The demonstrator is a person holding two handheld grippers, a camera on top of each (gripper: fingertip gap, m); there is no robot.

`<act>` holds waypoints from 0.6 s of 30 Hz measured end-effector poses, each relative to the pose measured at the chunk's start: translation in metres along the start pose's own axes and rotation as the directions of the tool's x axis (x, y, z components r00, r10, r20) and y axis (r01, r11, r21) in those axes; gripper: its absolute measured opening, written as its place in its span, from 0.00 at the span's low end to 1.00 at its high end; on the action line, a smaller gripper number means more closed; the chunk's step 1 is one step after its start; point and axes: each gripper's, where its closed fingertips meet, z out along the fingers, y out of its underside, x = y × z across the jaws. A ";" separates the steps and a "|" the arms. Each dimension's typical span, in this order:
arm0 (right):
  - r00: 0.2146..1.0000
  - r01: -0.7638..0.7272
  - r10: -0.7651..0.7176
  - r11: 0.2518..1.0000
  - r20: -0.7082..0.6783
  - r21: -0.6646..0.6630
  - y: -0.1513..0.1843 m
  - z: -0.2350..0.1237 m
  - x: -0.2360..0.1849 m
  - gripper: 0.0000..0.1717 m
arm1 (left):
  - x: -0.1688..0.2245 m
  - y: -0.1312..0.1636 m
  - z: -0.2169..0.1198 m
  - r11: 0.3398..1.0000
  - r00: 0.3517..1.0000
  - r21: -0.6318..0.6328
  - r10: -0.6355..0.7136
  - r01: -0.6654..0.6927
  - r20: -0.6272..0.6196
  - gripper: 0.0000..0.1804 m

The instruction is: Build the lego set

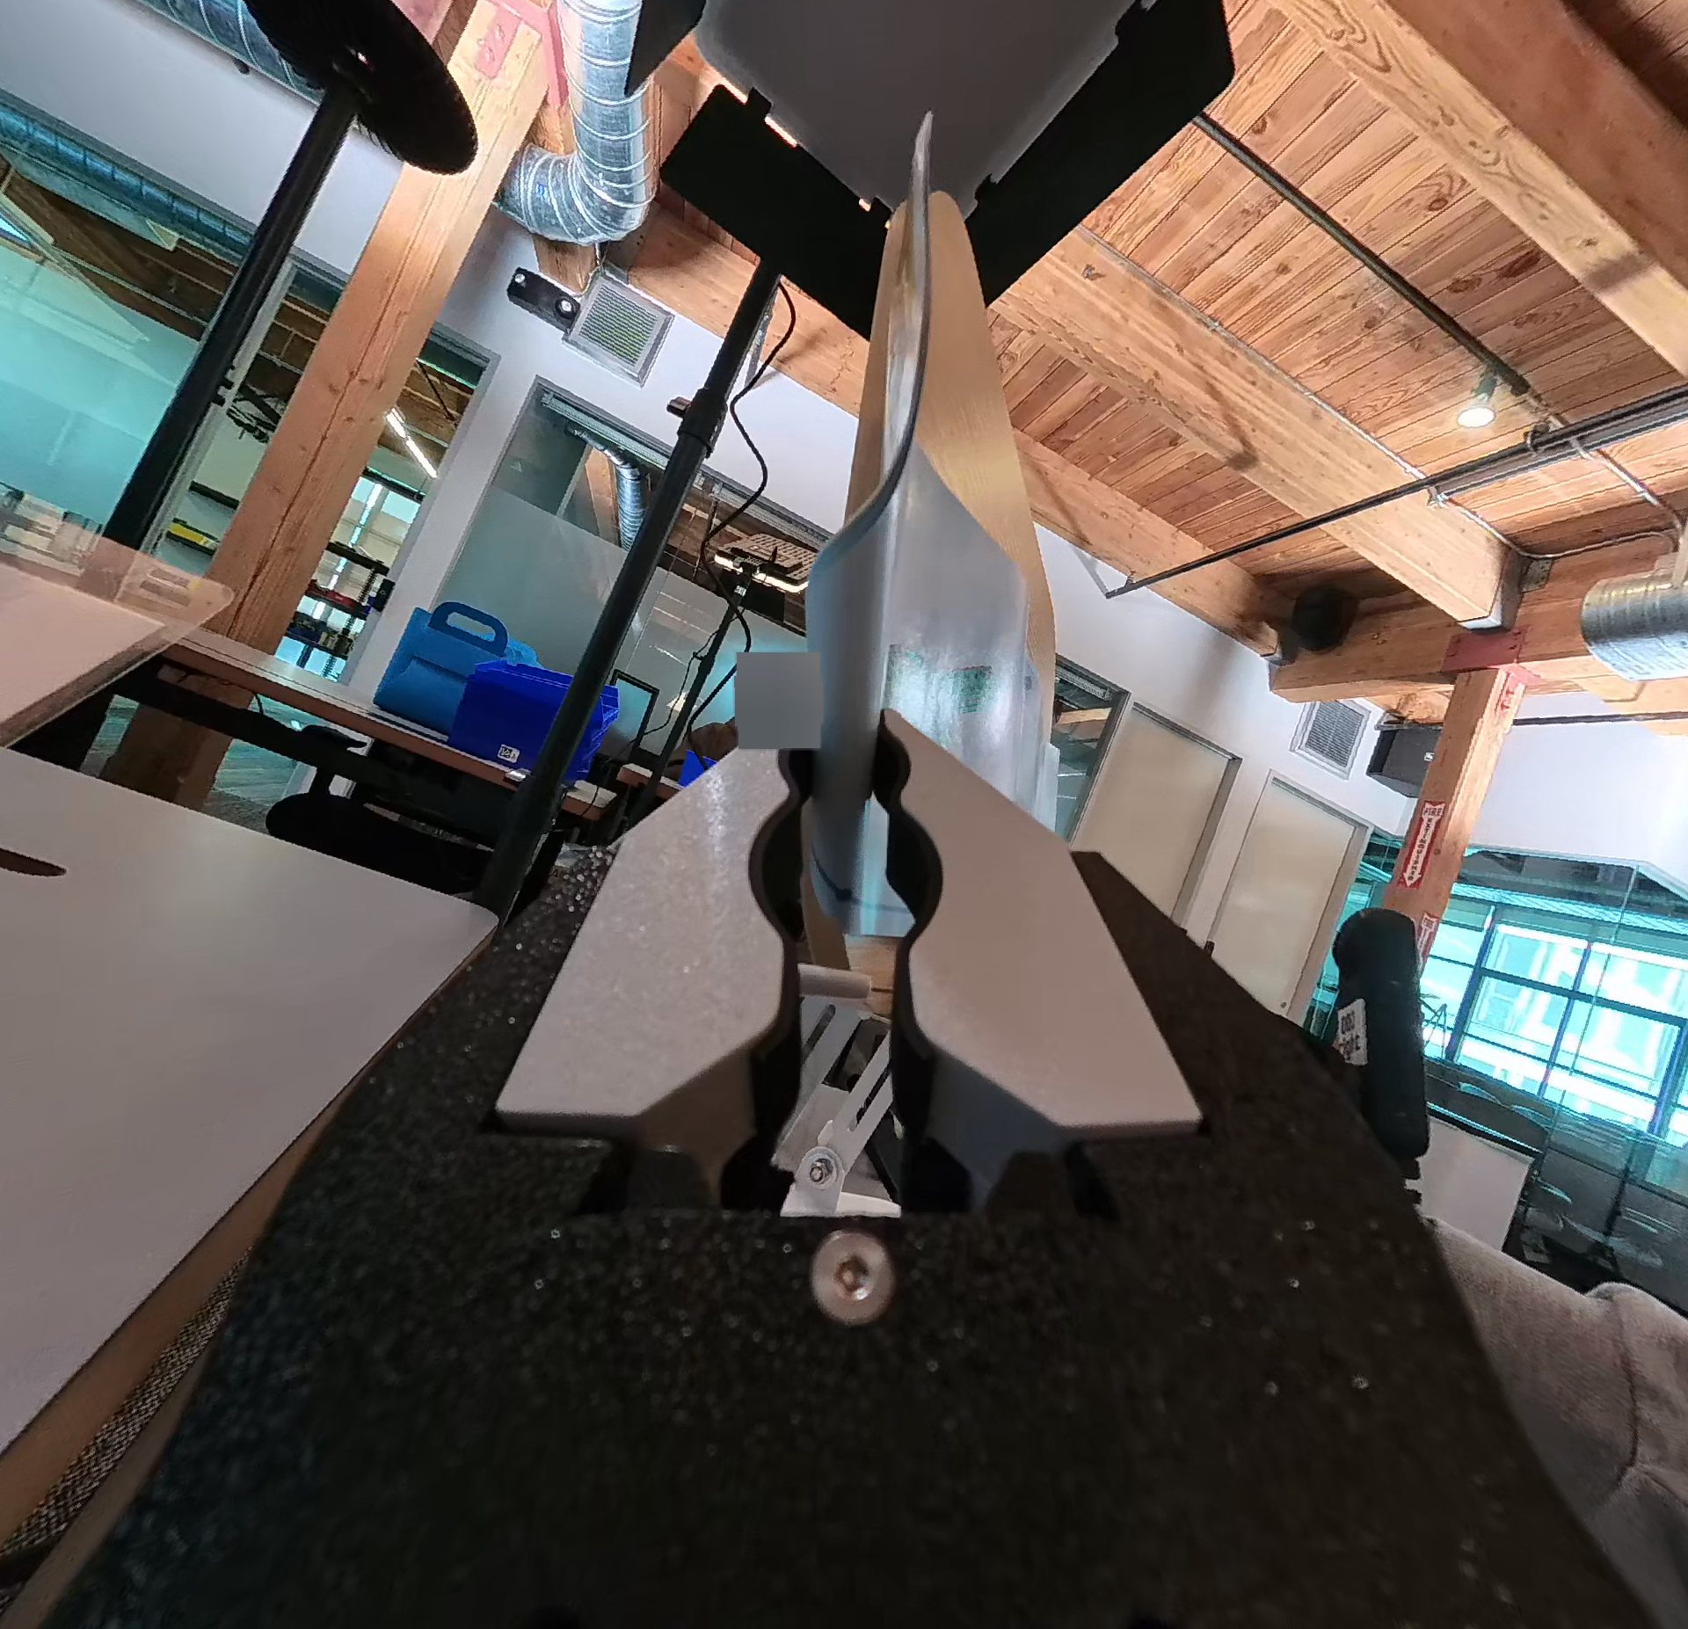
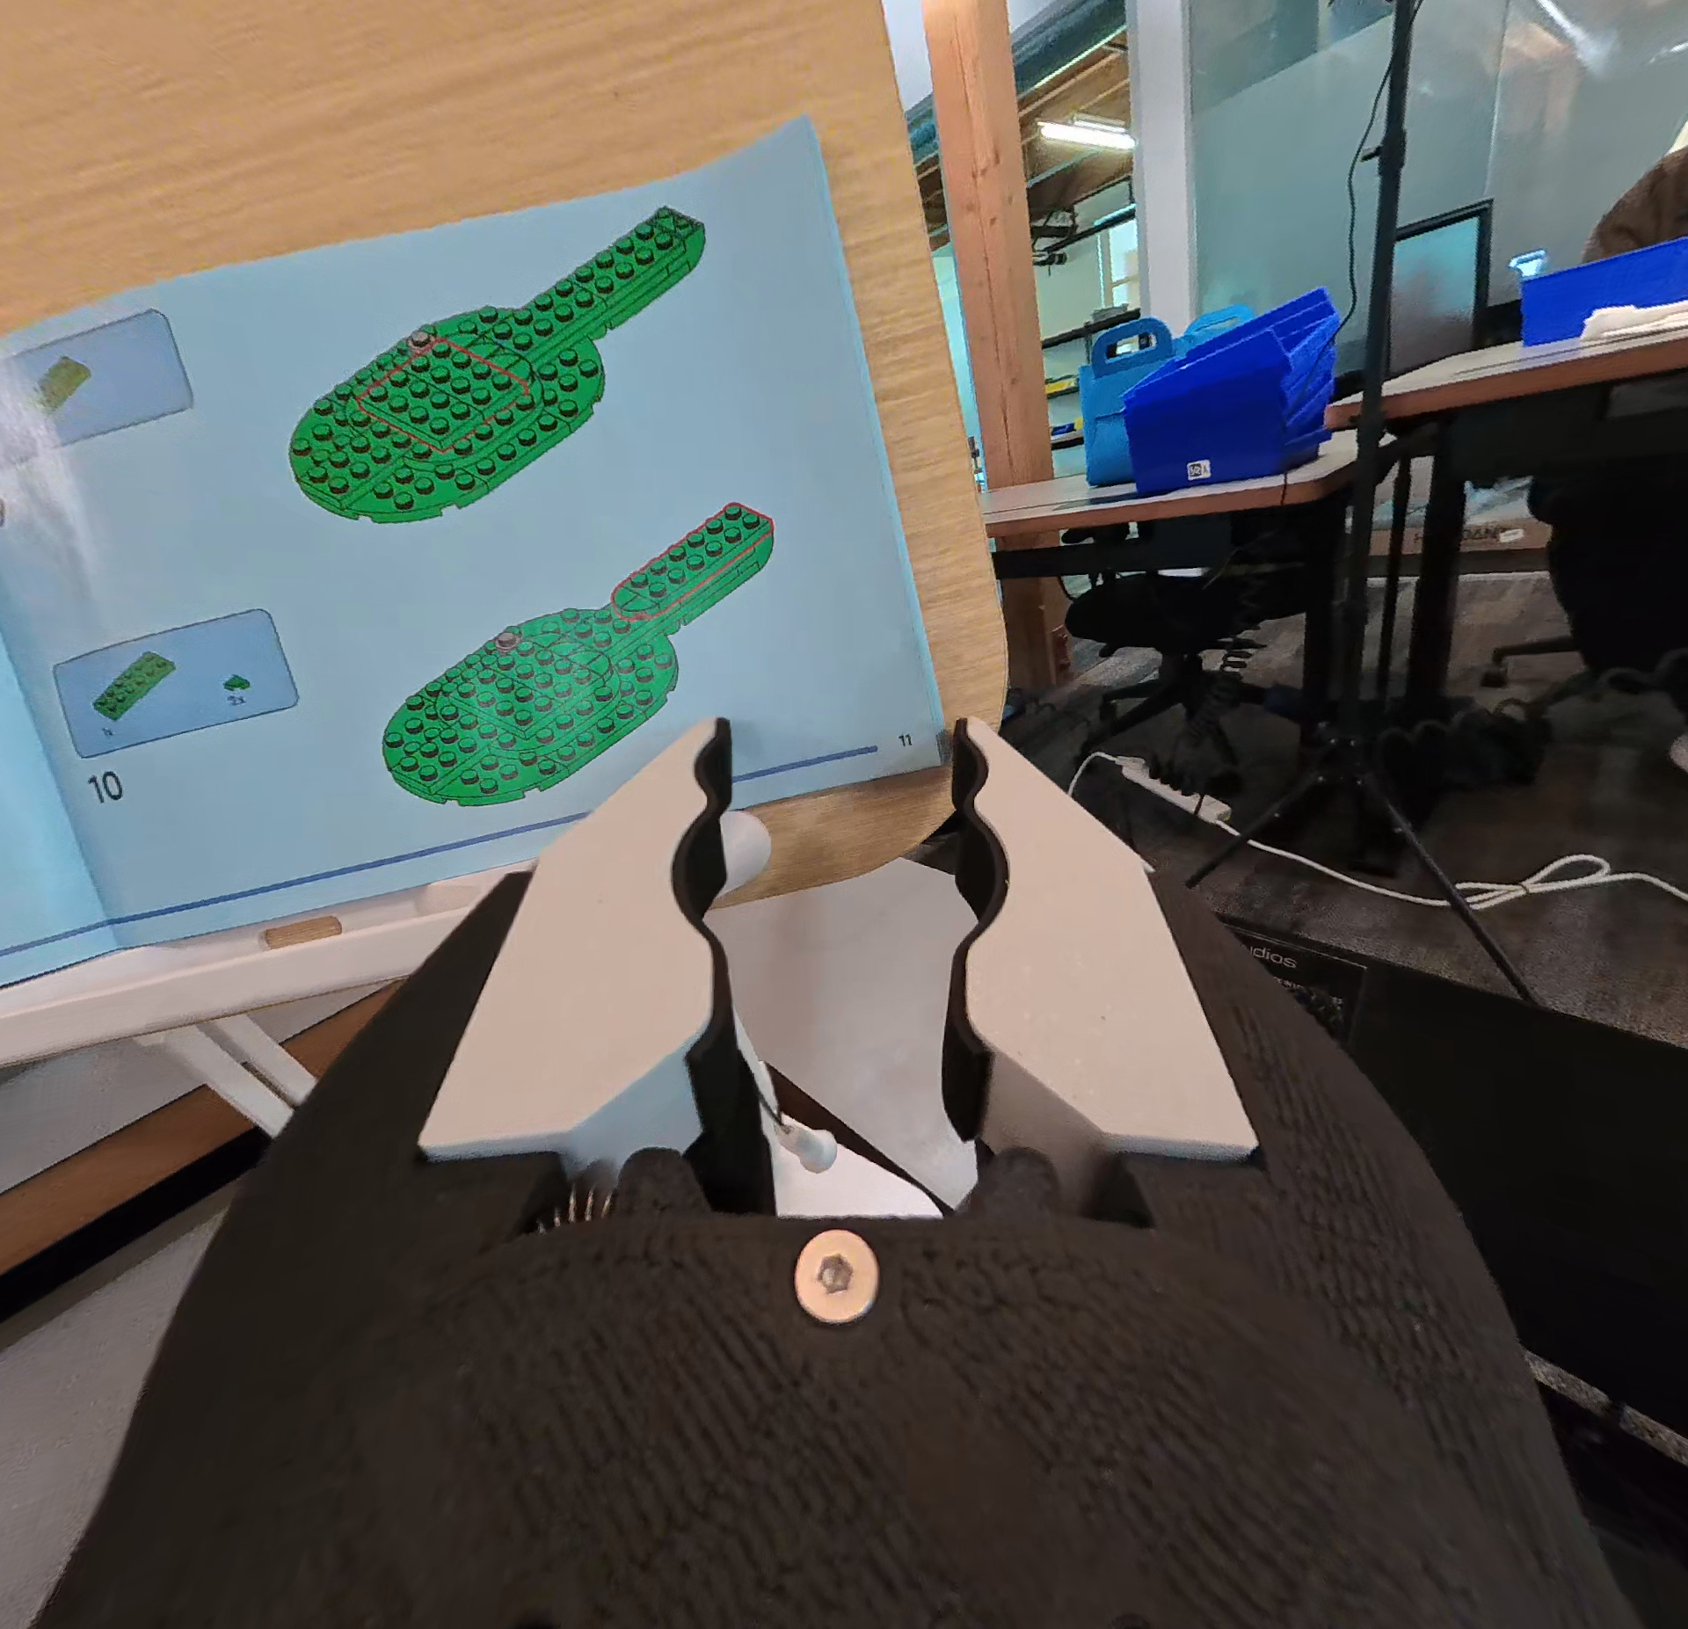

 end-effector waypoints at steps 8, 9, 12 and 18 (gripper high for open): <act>0.984 0.151 -0.150 0.989 -0.093 -0.002 0.000 -0.007 0.003 0.19 | -0.001 0.001 -0.001 1.000 1.000 -0.001 0.002 -0.002 0.001 0.05; 0.983 0.156 -0.155 0.988 -0.097 -0.003 0.000 -0.008 0.003 0.18 | -0.001 0.001 -0.002 1.000 1.000 -0.002 0.002 -0.002 0.002 0.05; 0.986 0.136 -0.135 0.991 -0.096 0.000 -0.001 -0.008 0.005 0.15 | -0.002 0.001 -0.002 1.000 1.000 -0.002 0.004 -0.004 0.002 0.05; 0.977 0.181 -0.178 0.983 -0.115 0.016 -0.003 -0.013 0.007 0.06 | -0.002 0.001 -0.003 1.000 1.000 -0.004 0.009 -0.009 0.004 0.05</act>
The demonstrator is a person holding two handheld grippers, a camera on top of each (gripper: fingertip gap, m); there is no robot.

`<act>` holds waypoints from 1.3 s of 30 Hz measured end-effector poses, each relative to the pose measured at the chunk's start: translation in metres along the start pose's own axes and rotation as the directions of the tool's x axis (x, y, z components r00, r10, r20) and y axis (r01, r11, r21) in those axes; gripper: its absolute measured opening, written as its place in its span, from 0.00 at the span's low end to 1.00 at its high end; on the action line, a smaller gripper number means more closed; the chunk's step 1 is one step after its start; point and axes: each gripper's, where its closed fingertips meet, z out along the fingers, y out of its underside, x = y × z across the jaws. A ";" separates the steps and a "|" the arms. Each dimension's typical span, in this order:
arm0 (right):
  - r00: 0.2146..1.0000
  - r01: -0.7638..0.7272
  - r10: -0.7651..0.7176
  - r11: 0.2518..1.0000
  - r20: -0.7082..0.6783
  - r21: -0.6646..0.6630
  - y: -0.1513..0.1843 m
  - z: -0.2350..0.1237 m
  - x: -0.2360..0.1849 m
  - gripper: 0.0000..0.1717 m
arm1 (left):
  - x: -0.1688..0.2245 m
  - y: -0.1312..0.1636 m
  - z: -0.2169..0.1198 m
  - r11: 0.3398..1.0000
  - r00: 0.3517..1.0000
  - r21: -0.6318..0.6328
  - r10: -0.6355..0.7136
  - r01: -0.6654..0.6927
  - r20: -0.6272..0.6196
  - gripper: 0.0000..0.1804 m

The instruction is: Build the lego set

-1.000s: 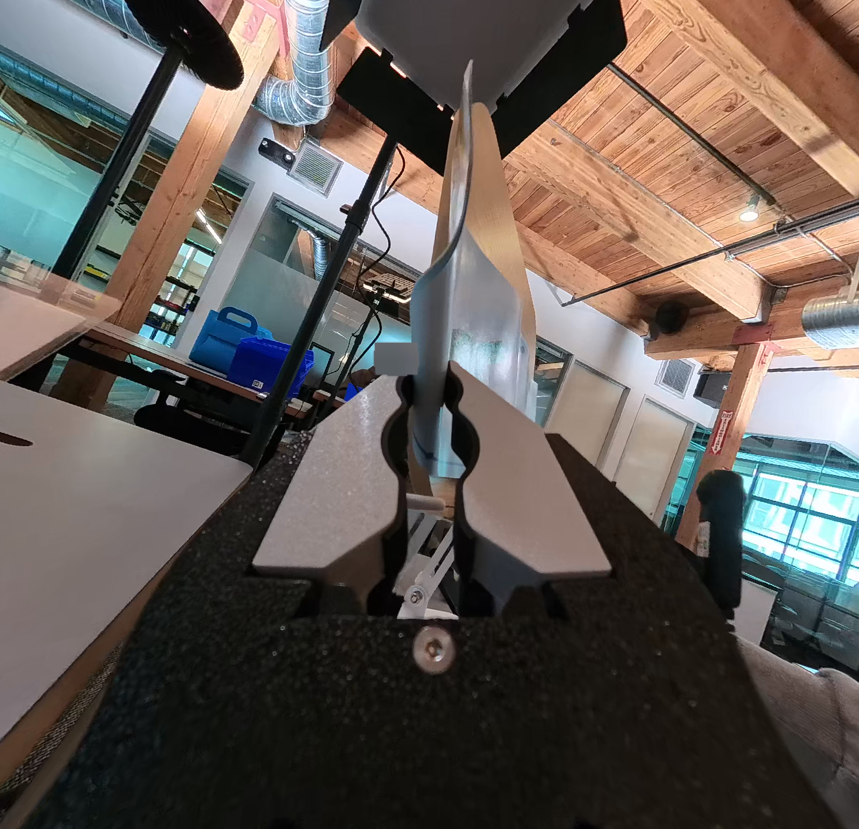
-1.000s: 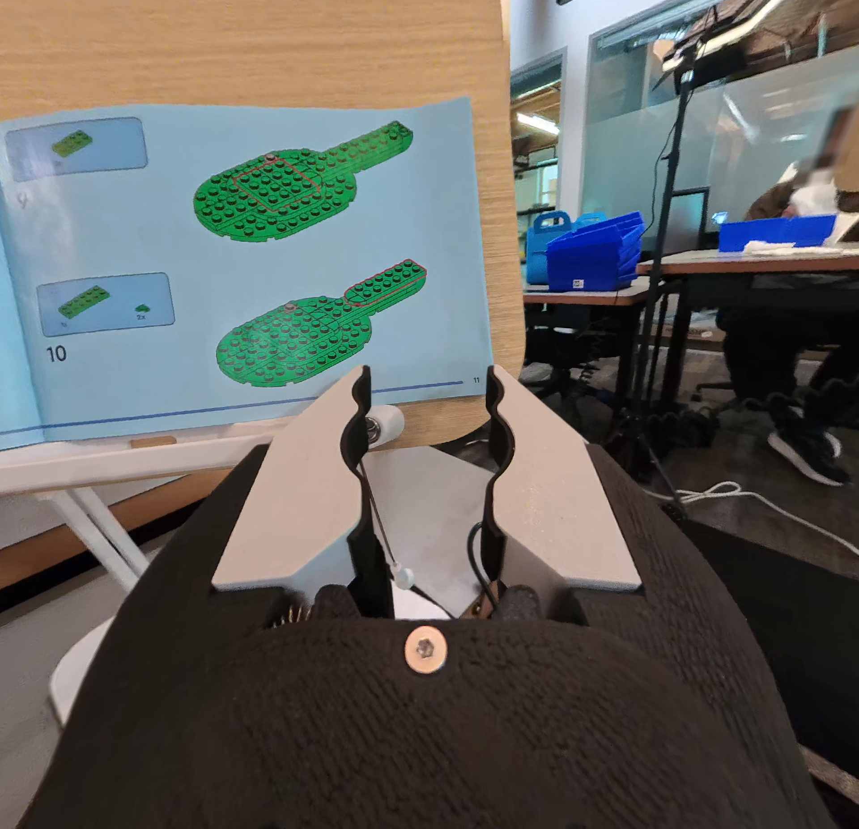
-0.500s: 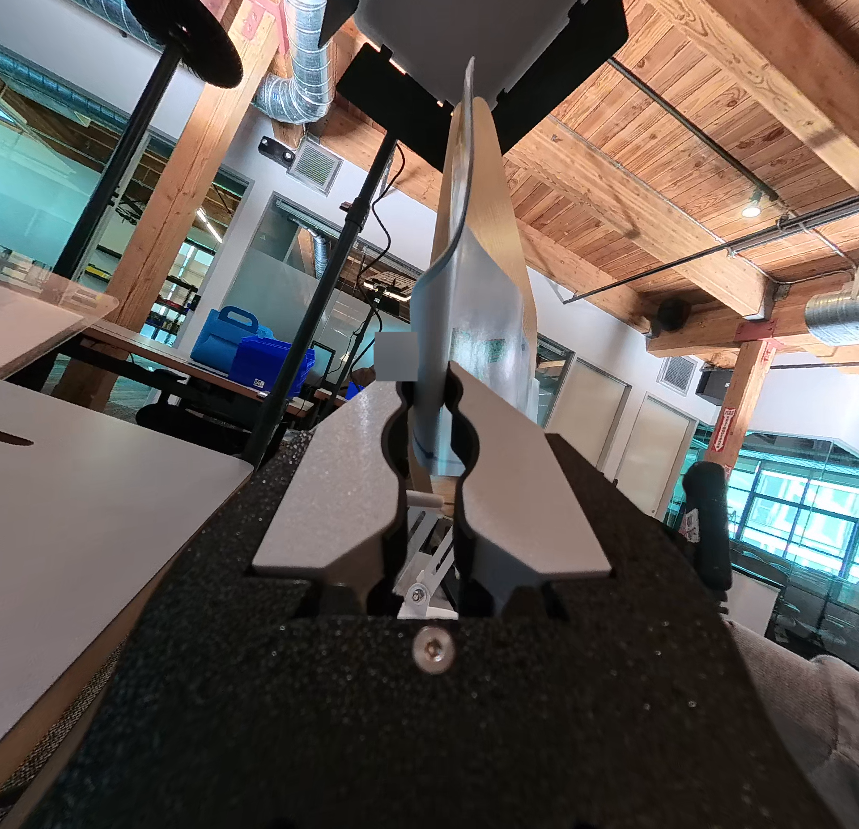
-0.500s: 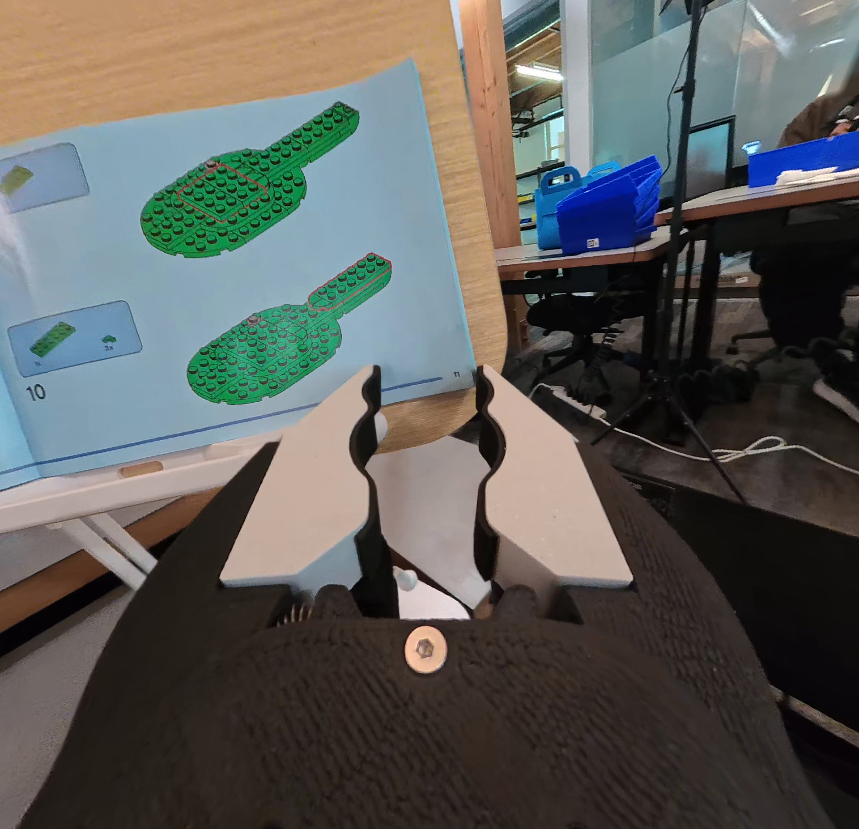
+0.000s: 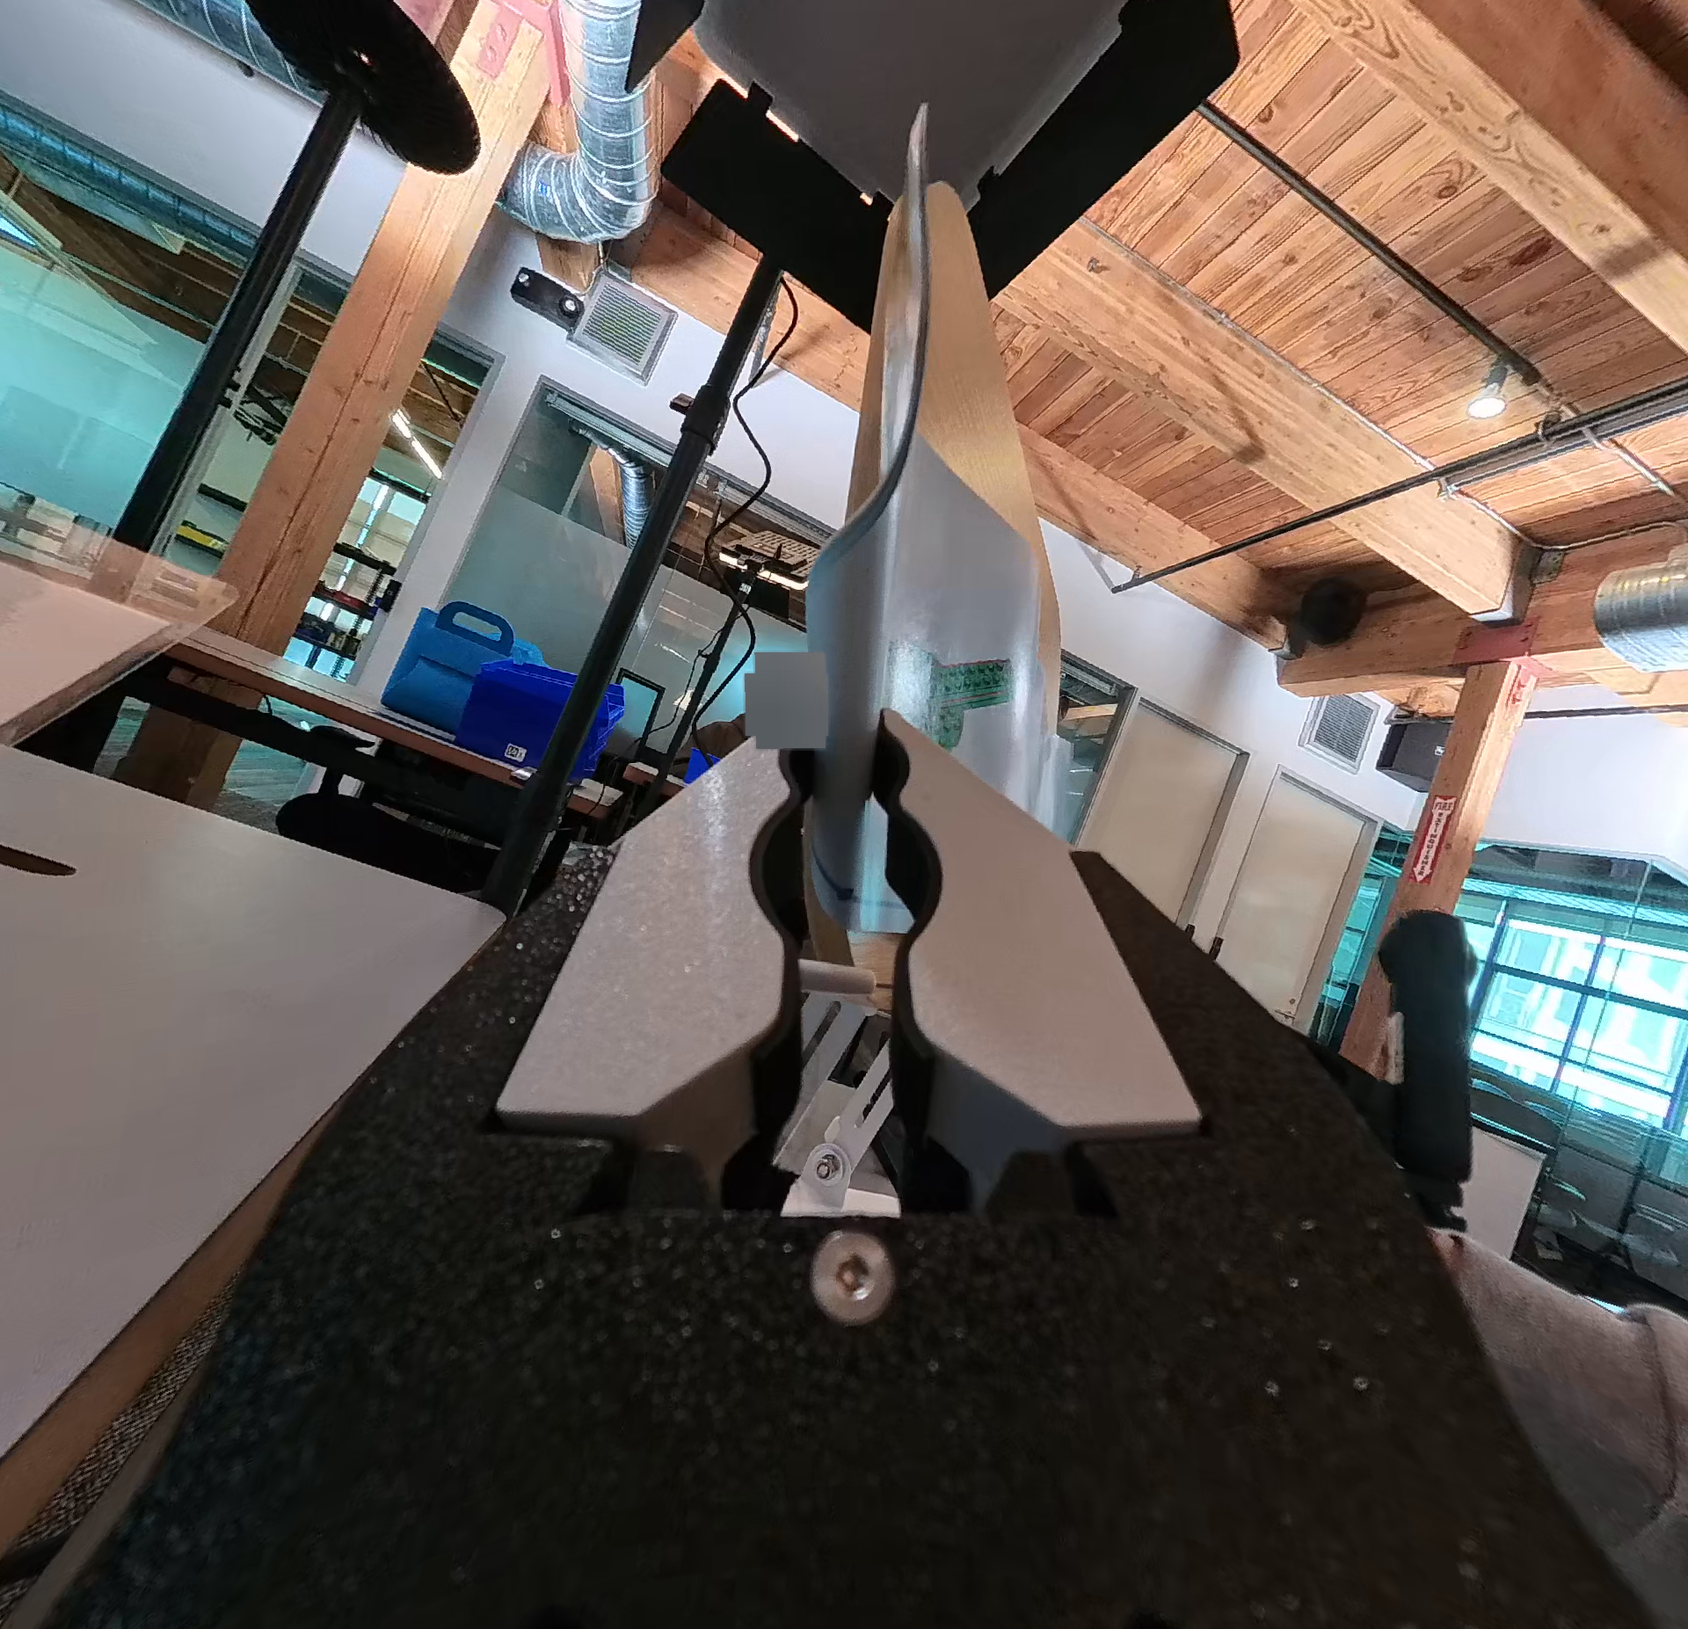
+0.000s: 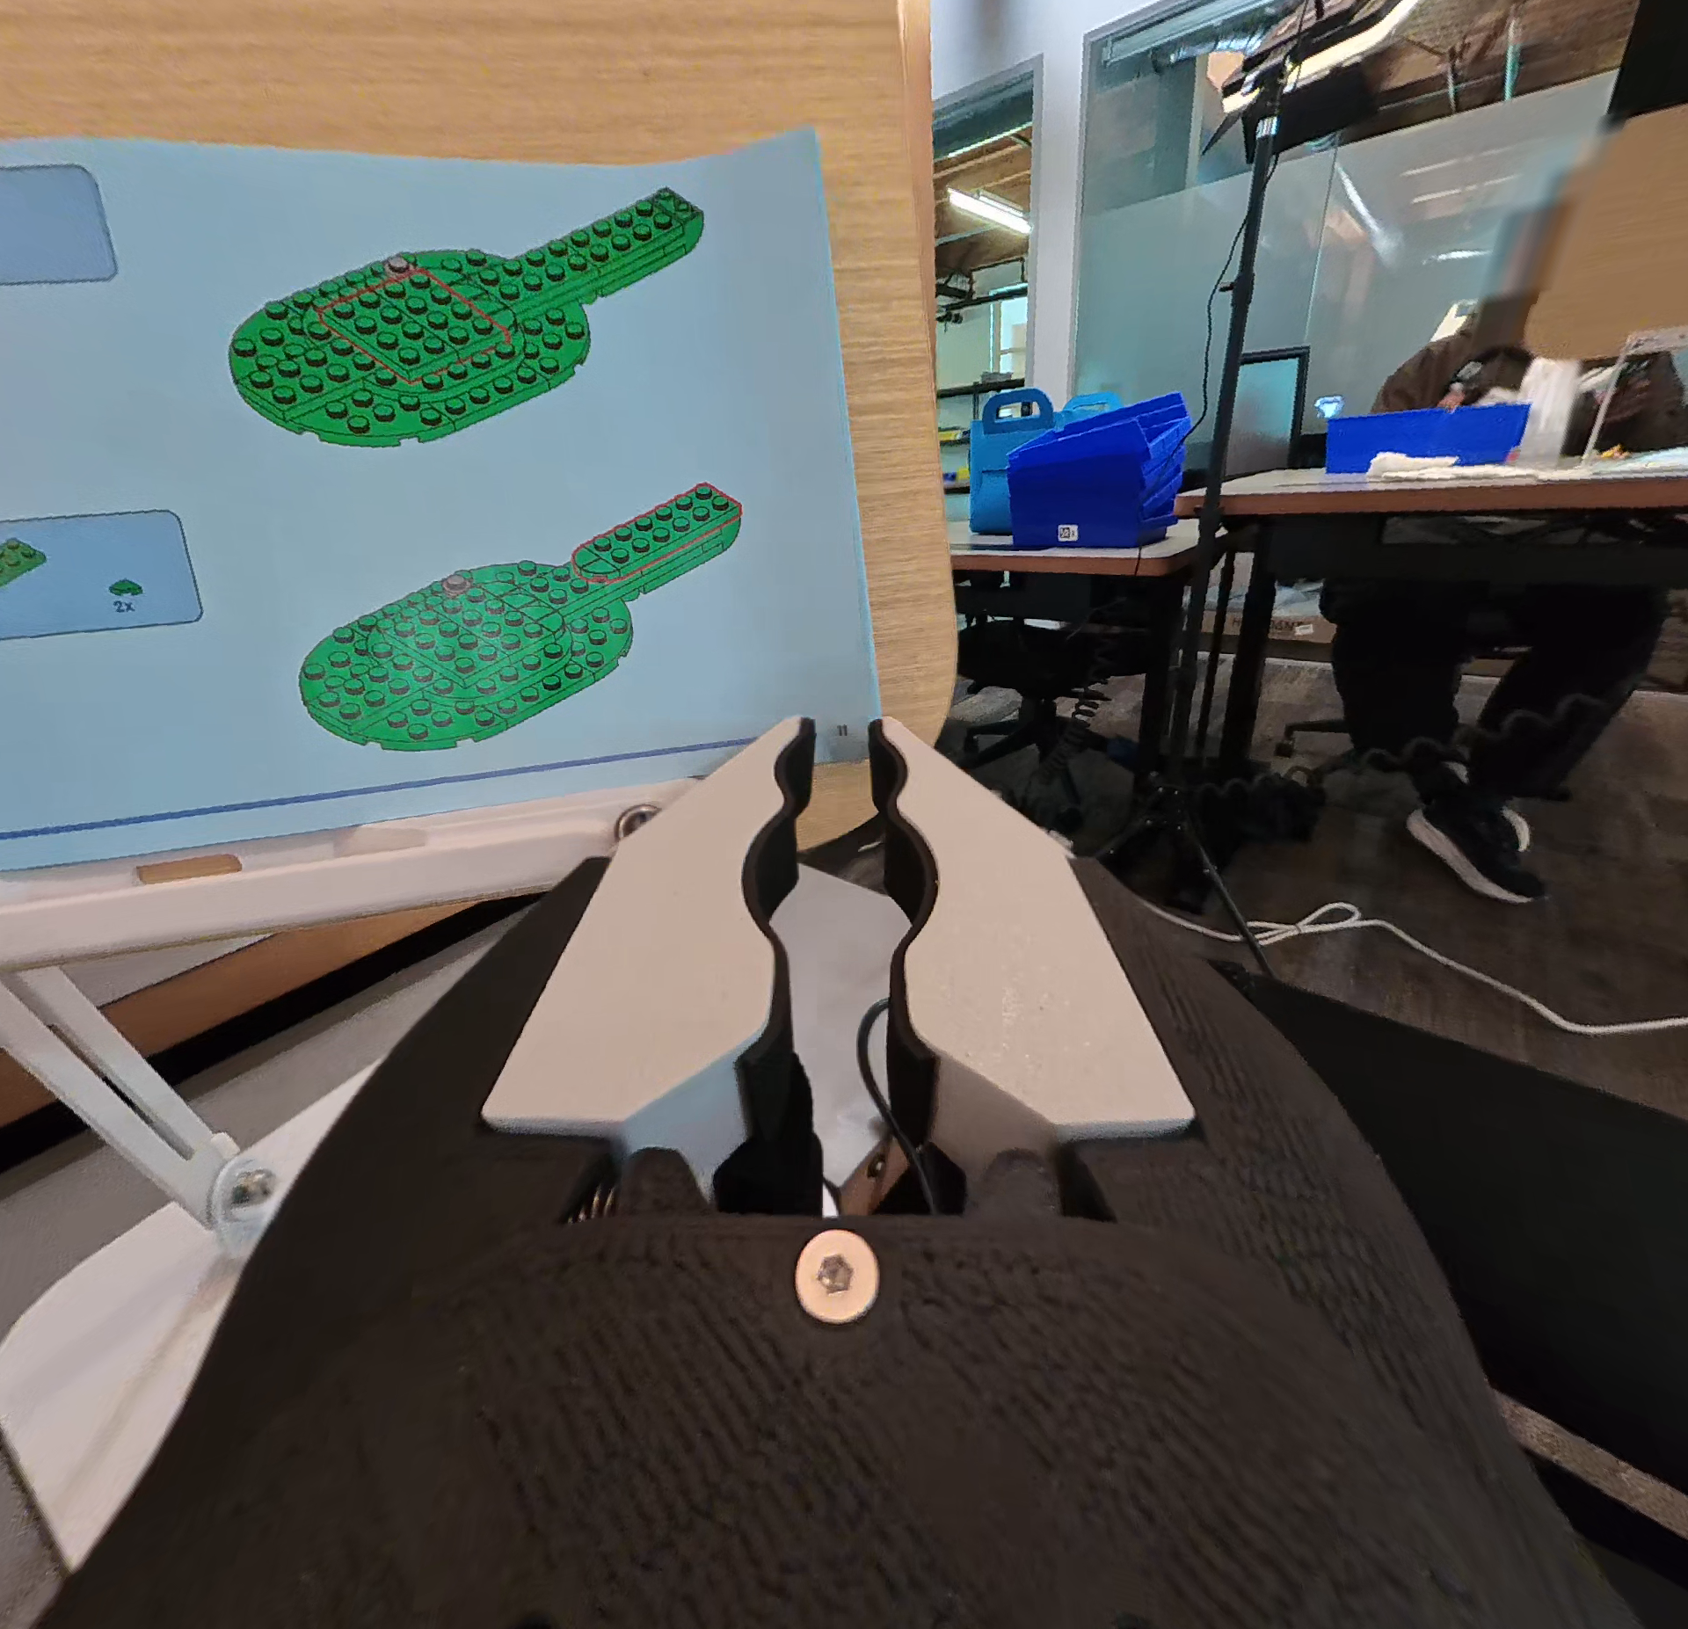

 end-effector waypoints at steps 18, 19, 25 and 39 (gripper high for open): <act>0.762 0.648 -0.642 0.755 -0.087 0.103 -0.015 -0.024 -0.044 0.00 | -0.001 0.000 -0.001 1.000 1.000 -0.003 0.014 -0.013 0.008 0.05; 0.745 0.667 -0.660 0.738 -0.096 0.099 -0.015 -0.025 -0.045 0.00 | -0.001 0.000 -0.001 1.000 1.000 -0.003 0.017 -0.017 0.012 0.05; 0.599 0.792 -0.774 0.610 -0.206 0.014 -0.019 -0.027 -0.036 0.00 | -0.001 0.001 -0.001 1.000 1.000 -0.004 0.018 -0.018 0.016 0.05; 0.178 0.983 -0.957 0.183 -0.229 0.001 -0.008 -0.031 -0.060 0.00 | -0.006 -0.021 -0.014 0.959 0.939 0.061 0.258 -0.278 0.226 0.26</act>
